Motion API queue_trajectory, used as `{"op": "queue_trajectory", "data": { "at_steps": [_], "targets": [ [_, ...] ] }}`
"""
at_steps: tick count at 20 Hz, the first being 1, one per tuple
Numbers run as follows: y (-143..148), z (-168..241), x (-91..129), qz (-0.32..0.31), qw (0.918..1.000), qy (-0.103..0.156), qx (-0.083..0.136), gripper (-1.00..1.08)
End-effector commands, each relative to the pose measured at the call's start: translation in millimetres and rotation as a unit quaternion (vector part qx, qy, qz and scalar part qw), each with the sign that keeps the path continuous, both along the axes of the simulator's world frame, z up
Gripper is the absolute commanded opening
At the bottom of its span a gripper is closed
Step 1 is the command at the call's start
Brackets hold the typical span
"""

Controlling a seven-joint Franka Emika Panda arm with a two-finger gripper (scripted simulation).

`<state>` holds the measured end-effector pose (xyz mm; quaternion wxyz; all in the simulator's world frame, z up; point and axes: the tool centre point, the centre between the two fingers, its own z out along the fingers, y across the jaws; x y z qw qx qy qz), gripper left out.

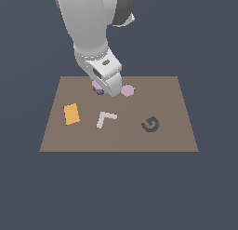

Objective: Insert a designated object into the corresponding slot on a board.

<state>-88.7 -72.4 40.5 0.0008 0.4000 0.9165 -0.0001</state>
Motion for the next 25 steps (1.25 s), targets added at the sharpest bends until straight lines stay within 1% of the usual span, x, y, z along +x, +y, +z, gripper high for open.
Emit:
{"op": "queue_trajectory", "data": {
  "at_steps": [1, 9, 15, 16, 25],
  "targets": [
    [0, 0, 2, 0.007, 1.0, 0.0, 0.0, -1.0],
    [0, 0, 2, 0.007, 1.0, 0.0, 0.0, -1.0],
    [0, -10, 2, 0.007, 1.0, 0.0, 0.0, -1.0],
    [0, -10, 2, 0.007, 1.0, 0.0, 0.0, 1.0],
    [0, -10, 2, 0.007, 1.0, 0.0, 0.0, 1.0]
  ]
}}
